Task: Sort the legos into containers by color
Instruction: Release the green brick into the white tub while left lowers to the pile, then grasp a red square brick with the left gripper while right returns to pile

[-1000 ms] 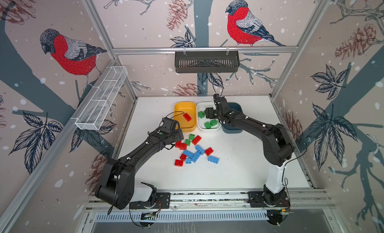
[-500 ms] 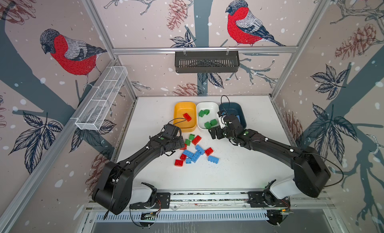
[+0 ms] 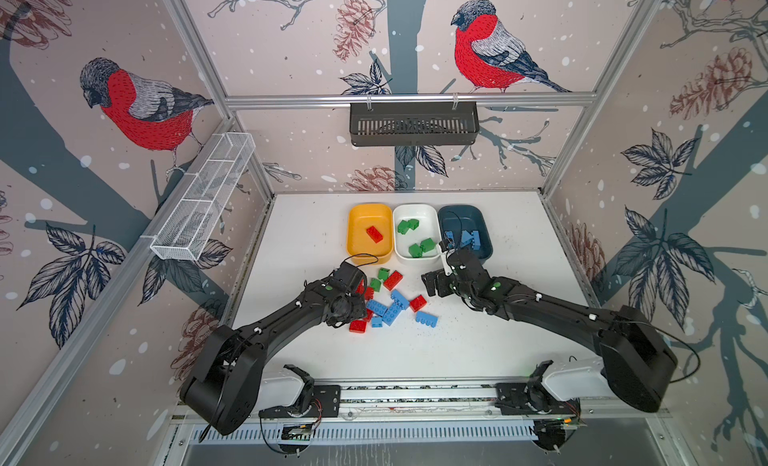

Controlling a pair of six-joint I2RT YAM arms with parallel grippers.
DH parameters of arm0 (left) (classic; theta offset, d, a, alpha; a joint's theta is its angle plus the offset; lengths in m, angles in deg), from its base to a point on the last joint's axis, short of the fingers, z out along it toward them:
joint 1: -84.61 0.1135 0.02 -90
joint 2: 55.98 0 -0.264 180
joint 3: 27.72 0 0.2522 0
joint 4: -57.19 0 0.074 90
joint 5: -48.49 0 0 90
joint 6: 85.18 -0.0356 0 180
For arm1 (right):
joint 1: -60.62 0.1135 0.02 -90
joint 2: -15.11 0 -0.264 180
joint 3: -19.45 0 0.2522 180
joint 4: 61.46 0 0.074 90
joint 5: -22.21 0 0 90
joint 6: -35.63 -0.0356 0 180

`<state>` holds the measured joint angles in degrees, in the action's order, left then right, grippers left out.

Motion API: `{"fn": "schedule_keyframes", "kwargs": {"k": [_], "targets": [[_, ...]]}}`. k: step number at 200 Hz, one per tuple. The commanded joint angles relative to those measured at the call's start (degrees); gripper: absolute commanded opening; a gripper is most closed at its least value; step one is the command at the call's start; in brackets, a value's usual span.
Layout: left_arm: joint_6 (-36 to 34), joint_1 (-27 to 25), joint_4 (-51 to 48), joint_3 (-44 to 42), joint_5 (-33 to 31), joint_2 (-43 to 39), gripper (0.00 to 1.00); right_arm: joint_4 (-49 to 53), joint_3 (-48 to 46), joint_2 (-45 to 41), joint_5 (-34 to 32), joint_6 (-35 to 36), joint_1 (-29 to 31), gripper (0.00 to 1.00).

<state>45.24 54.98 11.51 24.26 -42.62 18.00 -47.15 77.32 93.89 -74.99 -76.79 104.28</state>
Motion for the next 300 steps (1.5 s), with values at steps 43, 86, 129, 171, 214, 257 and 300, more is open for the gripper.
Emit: {"fn": "schedule_keyframes", "kwargs": {"k": [43,86,129,171,214,257,300], "targets": [[-1.48,-0.11,5.9,2.98,1.49,2.63,0.72,-3.25,0.61,1.15,-1.83,-0.96,-0.15,0.97],[-3.75,-0.18,9.73,7.9,2.27,10.95,0.62,-3.7,-0.32,-0.09,-2.75,-2.28,-0.16,0.96],[-6.19,-0.19,10.87,11.64,-0.01,17.66,0.57,-3.46,-1.38,-1.79,-3.78,-3.24,-0.15,0.96],[-7.59,-0.21,11.2,13.92,-0.22,20.62,0.5,-2.85,-2.44,-2.92,-4.14,-3.76,-0.18,0.96],[-7.8,-0.25,10.87,13.92,-1.28,20.75,0.42,-3.28,-3.77,-3.94,-2.75,-3.38,-0.09,0.96],[-8.14,-0.35,12.63,11.43,-0.27,15.92,0.41,-4.31,-5.42,-3.85,1.23,-1.22,0.74,0.96],[-7.54,-0.26,14.14,11.01,2.48,11.84,0.4,-3.92,-6.9,-3.5,6.59,0.73,2.0,0.96]]}}
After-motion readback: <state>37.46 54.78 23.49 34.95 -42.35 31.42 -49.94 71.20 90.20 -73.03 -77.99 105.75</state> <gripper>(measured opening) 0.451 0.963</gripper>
